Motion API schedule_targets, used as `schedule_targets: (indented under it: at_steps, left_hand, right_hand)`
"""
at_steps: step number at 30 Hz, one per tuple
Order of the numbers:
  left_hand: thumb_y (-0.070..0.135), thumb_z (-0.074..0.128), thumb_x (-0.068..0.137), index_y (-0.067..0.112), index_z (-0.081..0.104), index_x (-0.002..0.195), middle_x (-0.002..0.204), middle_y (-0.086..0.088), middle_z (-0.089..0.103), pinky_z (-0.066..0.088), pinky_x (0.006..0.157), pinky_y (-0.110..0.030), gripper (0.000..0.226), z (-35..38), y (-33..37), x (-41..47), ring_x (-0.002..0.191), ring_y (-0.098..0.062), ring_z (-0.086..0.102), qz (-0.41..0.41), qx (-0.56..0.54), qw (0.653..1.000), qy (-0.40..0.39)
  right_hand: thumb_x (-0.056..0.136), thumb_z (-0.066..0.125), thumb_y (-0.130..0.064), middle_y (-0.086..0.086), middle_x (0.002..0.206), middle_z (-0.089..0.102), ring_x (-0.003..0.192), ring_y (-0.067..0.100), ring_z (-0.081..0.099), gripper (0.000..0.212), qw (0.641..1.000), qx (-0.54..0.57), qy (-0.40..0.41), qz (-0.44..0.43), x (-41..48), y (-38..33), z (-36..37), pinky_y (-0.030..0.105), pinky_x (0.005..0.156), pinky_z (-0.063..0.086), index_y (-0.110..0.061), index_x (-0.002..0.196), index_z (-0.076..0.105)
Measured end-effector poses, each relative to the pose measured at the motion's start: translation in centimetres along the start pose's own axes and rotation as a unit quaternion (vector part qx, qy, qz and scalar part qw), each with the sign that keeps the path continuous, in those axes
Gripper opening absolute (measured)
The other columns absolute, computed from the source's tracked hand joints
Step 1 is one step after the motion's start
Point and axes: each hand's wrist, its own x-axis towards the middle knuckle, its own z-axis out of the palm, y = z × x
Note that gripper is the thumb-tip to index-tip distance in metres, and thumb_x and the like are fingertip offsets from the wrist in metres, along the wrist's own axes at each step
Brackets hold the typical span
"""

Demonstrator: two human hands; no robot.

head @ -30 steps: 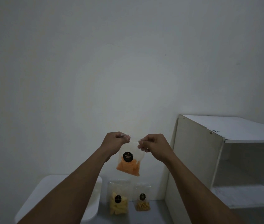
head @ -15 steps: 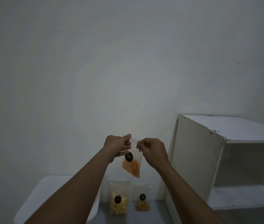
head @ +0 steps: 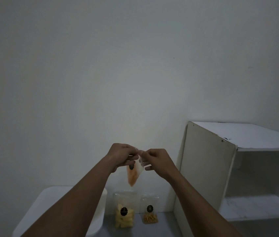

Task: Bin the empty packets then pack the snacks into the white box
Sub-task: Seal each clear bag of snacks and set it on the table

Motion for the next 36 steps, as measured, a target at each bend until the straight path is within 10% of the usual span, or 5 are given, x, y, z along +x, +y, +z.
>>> schedule_targets:
  at_steps: [19, 36]
  left_hand:
    - [0.008, 0.069, 0.086, 0.007, 0.077, 0.097, 0.09, -0.006, 0.076, 0.059, 0.075, -0.031, 0.013, -0.4, -1.2, -0.8, 0.08, -0.015, 0.071, -0.063, 0.045, 0.995, -0.067]
    - [0.017, 0.071, 0.082, 0.007, 0.076, 0.095, 0.088, -0.002, 0.078, 0.055, 0.067, -0.025, 0.017, -1.0, -4.8, 0.9, 0.076, -0.011, 0.067, -0.119, -0.053, 0.991, 0.041]
  right_hand:
    - [0.089, 0.062, -0.003, 0.017, 0.082, 0.072, 0.069, 0.019, 0.066, 0.012, 0.989, 0.091, -0.068, 0.09, -0.3, 0.6, -0.5, 0.029, 0.068, 0.057, 0.005, 0.089, 0.071]
    - [0.082, 0.076, -0.036, -0.002, 0.096, 0.074, 0.091, 0.018, 0.071, 0.03, 0.989, -0.036, -0.107, 0.098, -1.7, 6.4, 2.5, 0.039, 0.076, 0.06, -0.023, 0.107, 0.066]
